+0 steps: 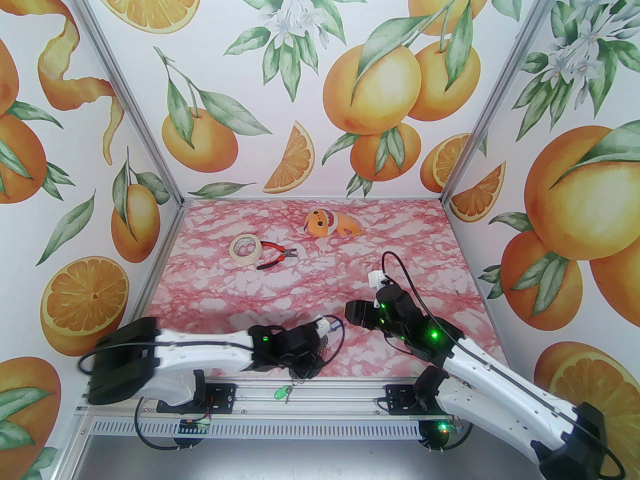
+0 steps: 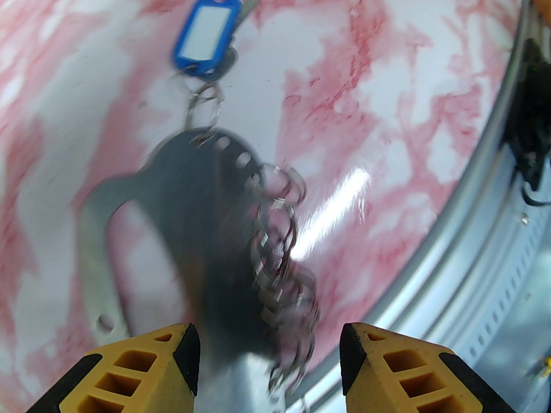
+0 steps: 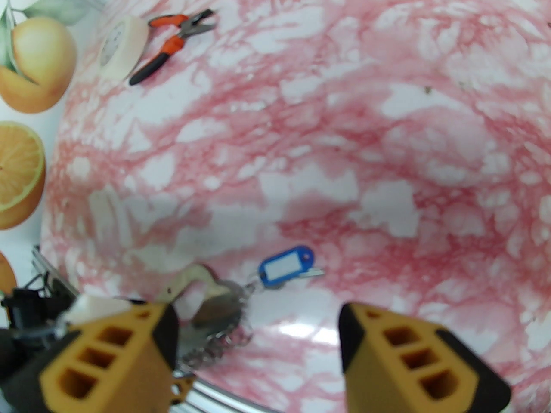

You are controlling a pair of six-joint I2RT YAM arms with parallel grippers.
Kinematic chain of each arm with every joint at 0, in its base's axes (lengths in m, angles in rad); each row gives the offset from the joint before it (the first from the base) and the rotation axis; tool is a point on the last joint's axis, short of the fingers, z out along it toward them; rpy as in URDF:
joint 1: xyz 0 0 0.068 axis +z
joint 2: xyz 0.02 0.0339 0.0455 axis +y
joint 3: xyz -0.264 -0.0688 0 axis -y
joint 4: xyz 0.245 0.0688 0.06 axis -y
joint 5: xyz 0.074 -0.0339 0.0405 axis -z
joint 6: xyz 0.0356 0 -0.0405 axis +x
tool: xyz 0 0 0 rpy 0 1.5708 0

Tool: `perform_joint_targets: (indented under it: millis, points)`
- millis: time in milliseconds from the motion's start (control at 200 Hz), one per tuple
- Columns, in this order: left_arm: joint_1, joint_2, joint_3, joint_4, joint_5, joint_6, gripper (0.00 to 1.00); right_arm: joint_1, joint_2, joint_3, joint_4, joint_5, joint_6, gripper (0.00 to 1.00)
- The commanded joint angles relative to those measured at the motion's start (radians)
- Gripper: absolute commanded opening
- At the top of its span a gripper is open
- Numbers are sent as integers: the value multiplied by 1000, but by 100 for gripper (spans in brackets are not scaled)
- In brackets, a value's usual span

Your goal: Remove the keys from the keyring

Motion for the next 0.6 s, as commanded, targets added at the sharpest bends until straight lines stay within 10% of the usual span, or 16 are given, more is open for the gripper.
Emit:
perform_joint_targets:
  millis: [0, 350, 595]
  points:
    - [-14, 64, 90, -94, -86, 4, 58, -10, -7, -25, 32, -4, 13, 69]
    - [49, 162, 119, -105, -213, -22, 48, -59, -38, -71, 96, -55, 1, 71]
    - [278, 167, 104, -17, -219, 54, 40, -87, -19, -73, 130, -79, -12, 72]
